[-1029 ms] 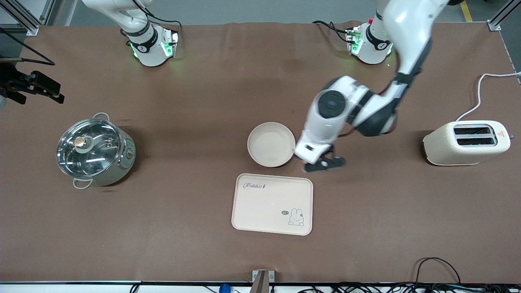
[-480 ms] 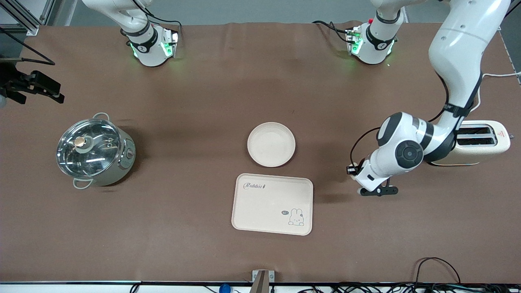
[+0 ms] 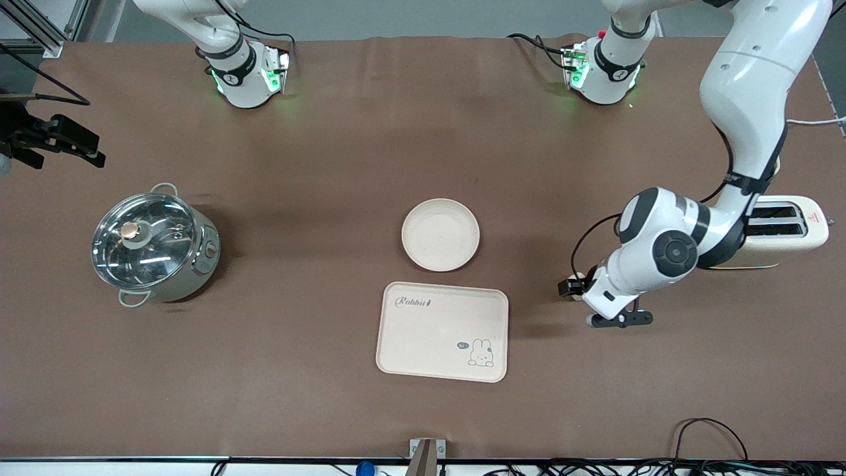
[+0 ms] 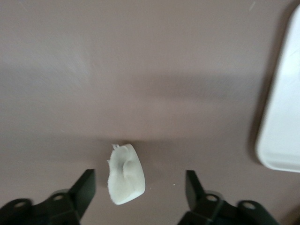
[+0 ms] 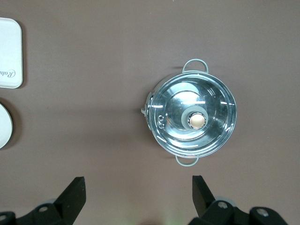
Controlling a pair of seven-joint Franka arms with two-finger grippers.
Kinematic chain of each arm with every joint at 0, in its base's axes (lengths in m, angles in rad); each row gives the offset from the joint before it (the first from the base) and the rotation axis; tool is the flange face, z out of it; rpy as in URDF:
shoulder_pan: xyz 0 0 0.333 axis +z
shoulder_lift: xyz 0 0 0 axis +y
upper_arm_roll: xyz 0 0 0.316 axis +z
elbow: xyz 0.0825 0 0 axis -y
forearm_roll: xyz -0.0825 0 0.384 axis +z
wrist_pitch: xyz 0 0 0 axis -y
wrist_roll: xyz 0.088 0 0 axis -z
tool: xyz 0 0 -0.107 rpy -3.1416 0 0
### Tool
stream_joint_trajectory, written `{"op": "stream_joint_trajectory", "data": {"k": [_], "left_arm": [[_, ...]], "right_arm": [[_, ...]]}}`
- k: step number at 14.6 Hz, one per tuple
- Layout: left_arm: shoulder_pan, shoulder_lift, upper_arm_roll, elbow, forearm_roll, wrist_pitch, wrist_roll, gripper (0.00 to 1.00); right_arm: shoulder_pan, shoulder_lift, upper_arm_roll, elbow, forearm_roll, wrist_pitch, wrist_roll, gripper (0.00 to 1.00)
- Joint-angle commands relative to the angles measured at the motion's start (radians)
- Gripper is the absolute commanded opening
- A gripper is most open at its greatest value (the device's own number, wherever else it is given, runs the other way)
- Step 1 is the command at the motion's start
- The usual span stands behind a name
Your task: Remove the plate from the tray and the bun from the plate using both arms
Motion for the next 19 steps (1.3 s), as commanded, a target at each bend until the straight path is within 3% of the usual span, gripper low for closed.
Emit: {"op": "stream_joint_trajectory", "data": {"k": [1,6,8,9,11,15,16,19], "left_arm": [[0.010,-0.127,-0.033,0.041,-0.009,-0.138,0.013,1.00],[0.019,-0.293,-0.065,0.136,-0.016,-0.383,0.032,1.00],[0.045,-0.411,-0.051,0.115,-0.122,-0.426,0.095,1.00],[0.036,-0.450,-0.015,0.122,-0.140,-0.476,0.133,1.00],[-0.075,-0.558,0.168,0.122,-0.226,-0.550,0.199,1.00],[-0.227,-0.626,0.431,0.124,-0.254,-0.619,0.350,1.00],[-0.255,-0.634,0.468,0.122,-0.251,-0.621,0.364,1.00],[-0.255,-0.640,0.472,0.125,-0.246,-0.621,0.367,1.00]], "right_arm": [[-0.003,-0.006,-0.004,-0.003,0.014,-0.006,0.008,1.00],[-0.005,-0.006,-0.007,-0.003,0.014,-0.006,0.010,1.00],[-0.017,-0.006,-0.012,-0.003,0.014,-0.008,0.010,1.00],[-0.046,-0.004,-0.010,-0.003,0.014,-0.008,0.008,1.00],[-0.060,-0.004,-0.010,-0.004,0.014,-0.009,0.008,1.00],[-0.060,-0.003,-0.010,-0.003,0.014,-0.008,0.008,1.00],[-0.060,-0.003,-0.010,-0.004,0.014,-0.008,0.008,1.00],[-0.059,-0.003,-0.009,-0.004,0.014,-0.022,0.008,1.00]]}}
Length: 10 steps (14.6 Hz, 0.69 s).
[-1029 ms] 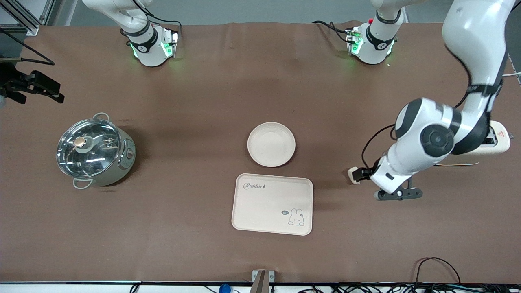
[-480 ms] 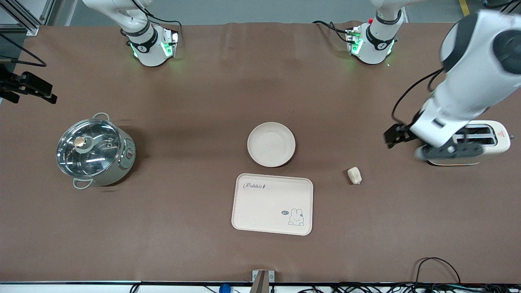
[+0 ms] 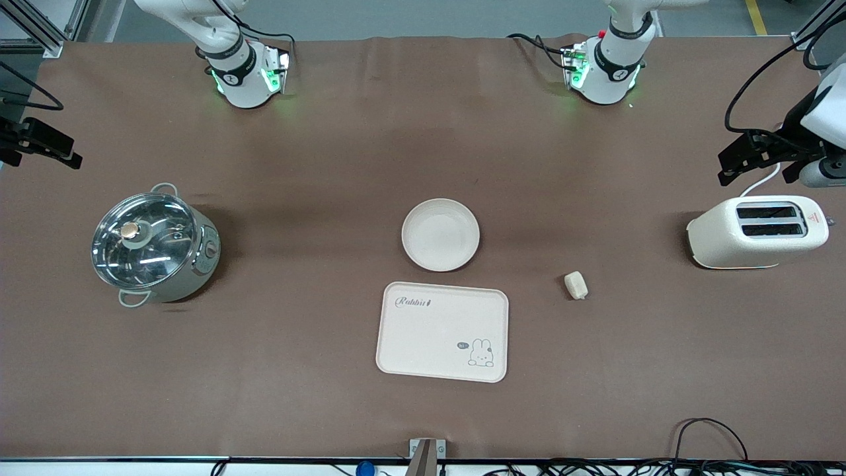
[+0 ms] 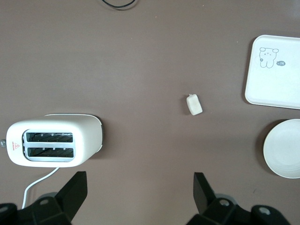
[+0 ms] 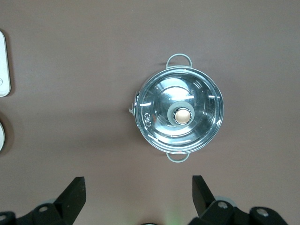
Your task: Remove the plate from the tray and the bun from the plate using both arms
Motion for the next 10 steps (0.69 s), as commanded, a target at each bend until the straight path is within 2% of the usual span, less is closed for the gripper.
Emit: {"op": "stream_joint_trajectory", "data": {"k": [1,6,10], "left_arm": [[-0.016,-0.011,0.012,-0.014,-0.003,0.001,0.013,1.00],[-0.006,-0.005,0.006,-0.009,-0.016,0.010,-0.015,1.00],[0.004,-0.002,0.014,-0.008,-0.075,0.010,-0.004,1.00]], "right_arm": [[-0.006,-0.004,0.008,-0.003,0.014,-0.012,0.007,1.00],[-0.004,-0.004,0.009,-0.003,0.014,-0.013,0.008,1.00],[-0.003,-0.004,0.011,-0.003,0.014,-0.013,0.011,1.00]]}}
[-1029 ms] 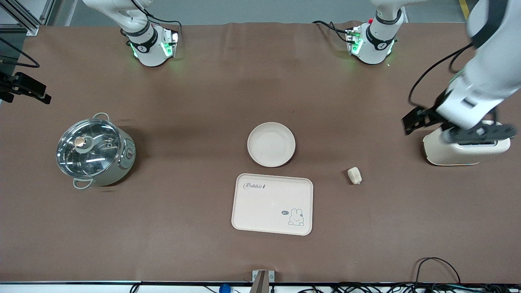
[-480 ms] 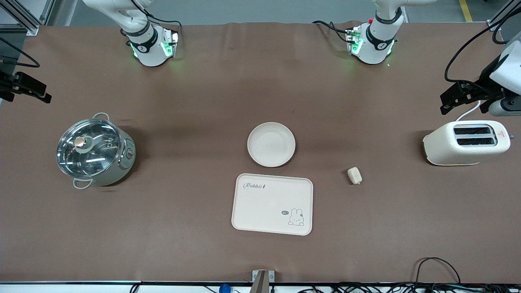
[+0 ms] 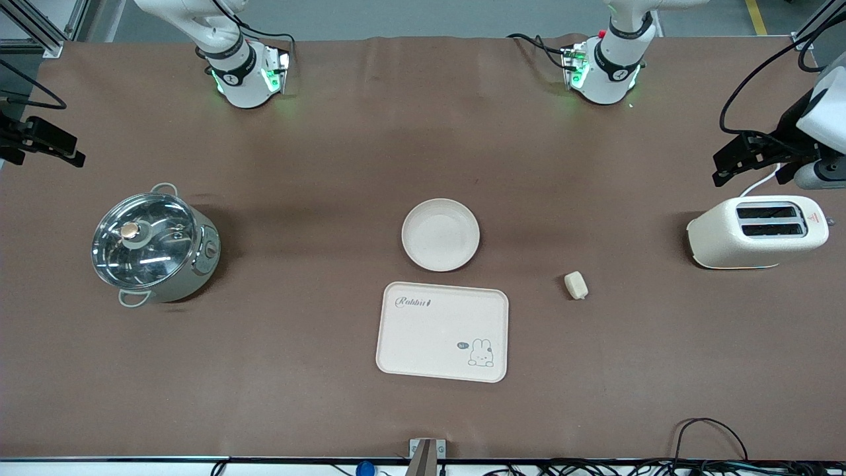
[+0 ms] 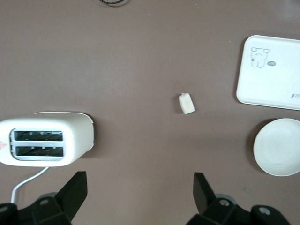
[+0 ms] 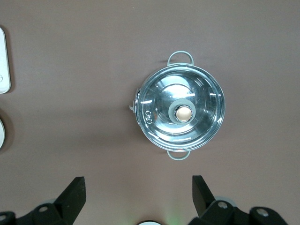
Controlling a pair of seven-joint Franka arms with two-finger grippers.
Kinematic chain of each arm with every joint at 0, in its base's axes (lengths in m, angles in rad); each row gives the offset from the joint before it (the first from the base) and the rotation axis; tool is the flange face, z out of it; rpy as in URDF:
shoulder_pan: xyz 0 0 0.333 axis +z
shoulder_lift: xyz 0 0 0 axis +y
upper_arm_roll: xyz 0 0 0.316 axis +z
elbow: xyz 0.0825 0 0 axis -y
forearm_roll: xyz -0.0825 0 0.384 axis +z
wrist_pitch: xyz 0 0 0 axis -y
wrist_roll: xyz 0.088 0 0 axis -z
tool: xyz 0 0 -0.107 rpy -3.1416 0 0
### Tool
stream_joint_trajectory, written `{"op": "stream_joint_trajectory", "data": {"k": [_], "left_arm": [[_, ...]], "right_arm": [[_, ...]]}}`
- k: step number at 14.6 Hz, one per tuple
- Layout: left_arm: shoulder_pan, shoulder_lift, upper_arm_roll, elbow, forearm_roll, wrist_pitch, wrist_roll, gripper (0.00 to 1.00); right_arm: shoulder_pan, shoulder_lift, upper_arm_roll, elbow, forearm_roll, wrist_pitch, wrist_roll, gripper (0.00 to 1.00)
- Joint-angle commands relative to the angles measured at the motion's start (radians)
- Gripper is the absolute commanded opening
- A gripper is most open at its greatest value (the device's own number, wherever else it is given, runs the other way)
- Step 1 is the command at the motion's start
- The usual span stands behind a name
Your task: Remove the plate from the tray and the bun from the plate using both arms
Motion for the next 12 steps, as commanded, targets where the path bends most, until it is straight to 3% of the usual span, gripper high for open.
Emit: {"op": "stream_joint_trajectory", "data": {"k": [1,12], "left_arm": [[-0.001,-0.004,0.009,-0.004,-0.022,0.008,0.005,1.00],[-0.004,0.018,0.001,0.051,0.005,0.004,0.010,1.00]], "right_arm": [[-0.002,-0.004,0.007,-0.003,0.014,-0.005,0.011,1.00],[-0.004,-0.004,0.007,-0.003,0.014,-0.004,0.011,1.00]]}}
